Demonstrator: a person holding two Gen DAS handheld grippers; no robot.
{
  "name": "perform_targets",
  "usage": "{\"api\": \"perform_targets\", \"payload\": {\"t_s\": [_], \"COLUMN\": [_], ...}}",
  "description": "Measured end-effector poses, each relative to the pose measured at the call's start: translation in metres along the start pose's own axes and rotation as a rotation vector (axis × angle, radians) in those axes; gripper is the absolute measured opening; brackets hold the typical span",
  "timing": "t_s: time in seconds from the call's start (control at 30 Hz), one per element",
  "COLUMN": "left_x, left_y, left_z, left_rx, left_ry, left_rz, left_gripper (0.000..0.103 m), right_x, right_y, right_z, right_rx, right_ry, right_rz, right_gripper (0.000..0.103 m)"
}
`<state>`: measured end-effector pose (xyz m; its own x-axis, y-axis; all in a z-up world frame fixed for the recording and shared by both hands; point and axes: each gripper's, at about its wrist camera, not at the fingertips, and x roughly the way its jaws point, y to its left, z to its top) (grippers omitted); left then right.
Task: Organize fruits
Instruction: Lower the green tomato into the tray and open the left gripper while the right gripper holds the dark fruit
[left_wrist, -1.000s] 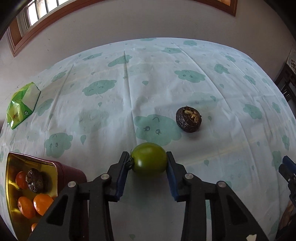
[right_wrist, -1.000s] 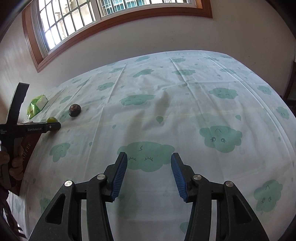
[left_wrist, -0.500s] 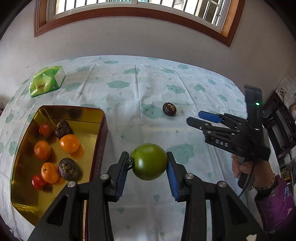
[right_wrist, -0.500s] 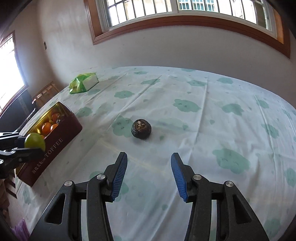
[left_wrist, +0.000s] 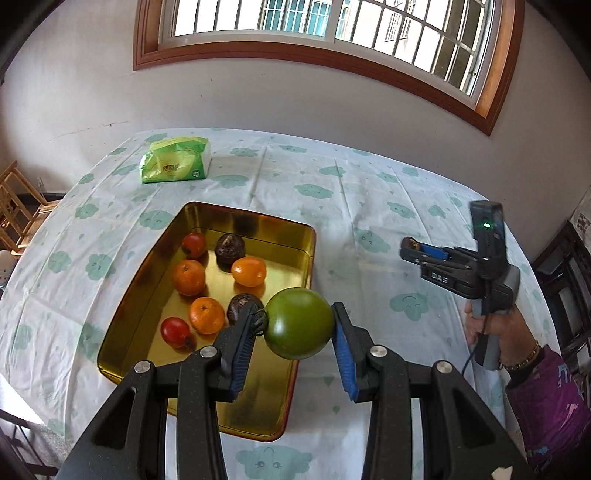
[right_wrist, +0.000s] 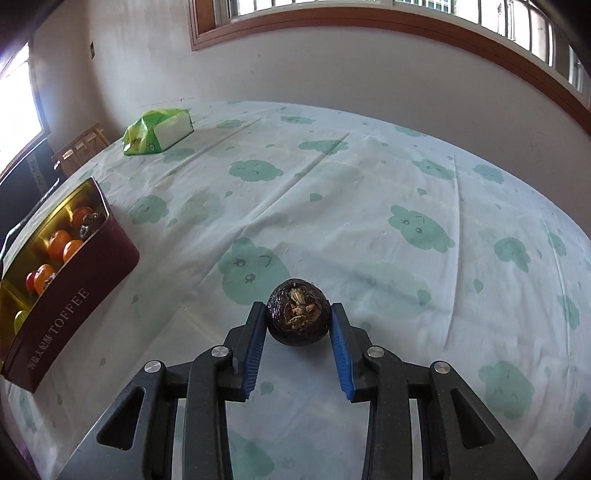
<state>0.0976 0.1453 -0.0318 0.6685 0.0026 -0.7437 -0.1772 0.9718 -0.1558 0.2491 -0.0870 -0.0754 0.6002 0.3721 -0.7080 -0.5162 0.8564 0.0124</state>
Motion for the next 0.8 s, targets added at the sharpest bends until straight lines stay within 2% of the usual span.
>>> {"api": "perform_targets", "payload": {"t_s": [0.07,0.17,0.3,0.5,0.8], "left_x": [-0.006,-0.011,-0.014,-0.019,-0.024], "left_y": [0.015,0.036,0.057,0.07,0.083], "left_z": [-0.006,-0.015,-0.027,-0.039,-0.042], "left_rx": [-0.02,-0.038,-0.071,-0.063,-0.053], "left_ry": [-0.007,-0.002,0.003,-0.003,-0.056], "left_rz": [0.02,0.065,0.081,0.114,0.135], "left_gripper": [0.036,0.036,0.036,0.037,0.036], "right_x": [-0.031,-0.067,-0.094,-0.09,-0.085], "right_y": [-0.005,-0.016,-0.036,-0.056,-0.054], "right_z": [-0.022,-0.06,-0.093,-0.109,-0.108], "right_rx": [0.085,0.202,0.311,0.391,0.379], "right_ry": [-0.047,-0.081,-0.095,-0.058,-0.04], "right_rz": [-0.021,-0.1,-0.205,-0.262,-0.288], "right_gripper": [0.035,0.035,0.035,0.035,0.035]}}
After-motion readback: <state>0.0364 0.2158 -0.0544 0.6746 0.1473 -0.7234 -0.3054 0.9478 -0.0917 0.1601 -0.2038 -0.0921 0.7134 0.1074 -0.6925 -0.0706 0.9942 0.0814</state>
